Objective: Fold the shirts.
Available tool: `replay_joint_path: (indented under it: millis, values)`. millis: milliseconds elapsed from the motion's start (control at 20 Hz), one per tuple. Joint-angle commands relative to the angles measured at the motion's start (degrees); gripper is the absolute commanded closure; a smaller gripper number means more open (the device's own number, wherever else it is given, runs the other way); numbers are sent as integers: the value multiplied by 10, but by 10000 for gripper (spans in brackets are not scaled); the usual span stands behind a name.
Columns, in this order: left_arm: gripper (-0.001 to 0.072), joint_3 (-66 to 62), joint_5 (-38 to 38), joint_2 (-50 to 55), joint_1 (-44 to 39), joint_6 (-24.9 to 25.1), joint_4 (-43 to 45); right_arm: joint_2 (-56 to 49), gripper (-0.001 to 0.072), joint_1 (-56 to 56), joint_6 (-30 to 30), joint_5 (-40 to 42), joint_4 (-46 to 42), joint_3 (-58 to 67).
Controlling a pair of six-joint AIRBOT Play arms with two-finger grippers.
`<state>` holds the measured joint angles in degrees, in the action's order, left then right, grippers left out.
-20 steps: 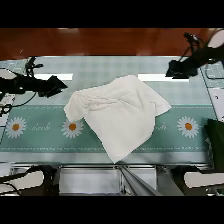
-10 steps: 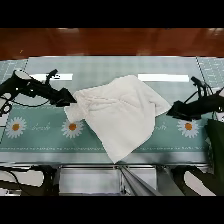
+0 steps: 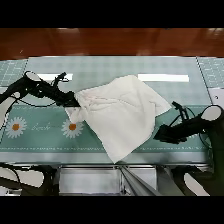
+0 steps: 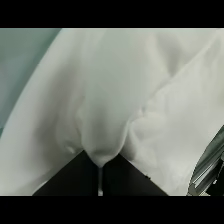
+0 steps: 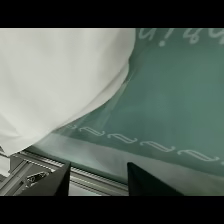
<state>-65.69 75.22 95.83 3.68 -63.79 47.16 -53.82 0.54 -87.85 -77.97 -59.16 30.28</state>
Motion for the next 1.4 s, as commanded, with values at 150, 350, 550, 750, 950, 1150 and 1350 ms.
replay_joint_path:
  millis: [150, 350, 550, 750, 950, 1150, 1350]
  values:
    - [686, -1, -2, 1, -1, 1, 0, -66, 303, -109, -45, 76, 20, -18]
    - [686, -1, -2, 1, -1, 1, 0, -123, 303, -137, -39, 150, 73, -18]
    - [686, -1, -2, 1, -1, 1, 0, -150, 305, -139, -26, 214, 113, -18]
    - [686, -1, -2, 1, -1, 1, 0, -153, 618, -139, 17, 257, 172, -17]
    - [686, -1, -2, 0, -1, 1, 0, -153, 691, -119, 61, 248, 183, 0]
    - [686, 0, 9, -6, -5, 1, -1, -157, 691, 10, 63, 228, 101, 98]
    - [686, 1, 4, -20, -39, -14, -37, -265, 691, 126, 78, 178, 77, 289]
